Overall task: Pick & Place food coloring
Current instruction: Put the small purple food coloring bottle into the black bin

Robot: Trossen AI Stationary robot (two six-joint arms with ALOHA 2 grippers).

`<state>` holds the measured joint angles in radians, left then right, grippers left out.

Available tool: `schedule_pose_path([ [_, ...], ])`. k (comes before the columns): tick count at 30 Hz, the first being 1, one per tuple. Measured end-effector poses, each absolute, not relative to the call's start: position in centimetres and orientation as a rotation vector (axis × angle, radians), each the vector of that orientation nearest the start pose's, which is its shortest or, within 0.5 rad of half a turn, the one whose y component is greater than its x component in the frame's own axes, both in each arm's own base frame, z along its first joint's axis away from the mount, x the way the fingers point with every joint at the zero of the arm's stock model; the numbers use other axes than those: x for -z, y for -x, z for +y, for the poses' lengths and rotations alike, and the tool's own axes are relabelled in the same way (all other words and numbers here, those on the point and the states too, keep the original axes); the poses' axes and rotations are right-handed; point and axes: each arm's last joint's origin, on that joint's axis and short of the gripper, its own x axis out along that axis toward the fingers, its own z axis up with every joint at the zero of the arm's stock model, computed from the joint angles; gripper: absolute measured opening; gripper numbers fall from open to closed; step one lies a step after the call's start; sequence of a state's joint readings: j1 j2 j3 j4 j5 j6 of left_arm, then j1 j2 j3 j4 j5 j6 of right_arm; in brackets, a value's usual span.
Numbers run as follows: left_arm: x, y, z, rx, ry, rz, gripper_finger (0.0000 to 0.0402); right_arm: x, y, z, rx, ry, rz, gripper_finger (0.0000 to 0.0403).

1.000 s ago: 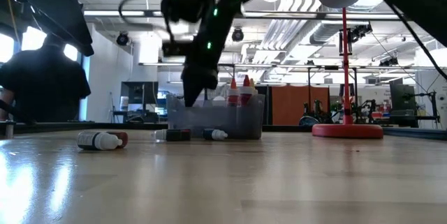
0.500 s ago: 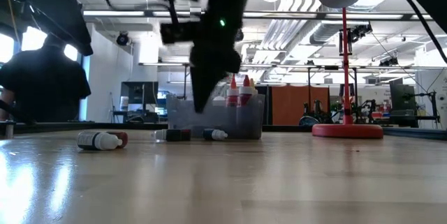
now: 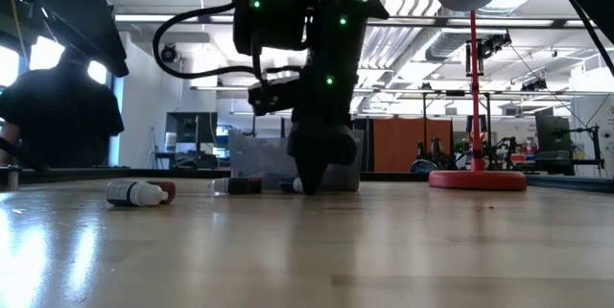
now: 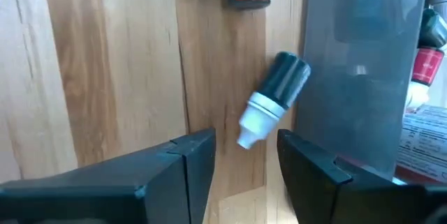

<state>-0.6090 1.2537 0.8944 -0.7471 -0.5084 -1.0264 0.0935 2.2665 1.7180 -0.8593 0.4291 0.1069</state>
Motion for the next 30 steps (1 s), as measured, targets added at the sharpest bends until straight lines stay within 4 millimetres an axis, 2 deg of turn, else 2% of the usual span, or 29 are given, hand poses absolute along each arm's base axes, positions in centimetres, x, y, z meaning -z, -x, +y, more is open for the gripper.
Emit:
schedule_pose_path([
  [10,-24.2,-20.7,-12.5,-0.398,0.409,0.742,0.0186,-13.7,-44.9,3.1,0.286,0.292,1.307,0.0149],
  [20,-22.2,-22.6,-14.6,-0.235,0.557,0.882,0.0186,-13.8,-44.8,4.9,0.253,0.396,1.307,0.0149],
  [27,-19.4,-23.6,-15.4,-0.201,0.382,0.983,0.0186,-15.3,-45.1,6.4,0.218,0.473,1.293,0.0149],
  [30,-18.2,-24.1,-15.6,-0.186,0.243,0.984,0.0186,-16.1,-44.9,7.0,0.233,0.517,1.311,0.0149],
])
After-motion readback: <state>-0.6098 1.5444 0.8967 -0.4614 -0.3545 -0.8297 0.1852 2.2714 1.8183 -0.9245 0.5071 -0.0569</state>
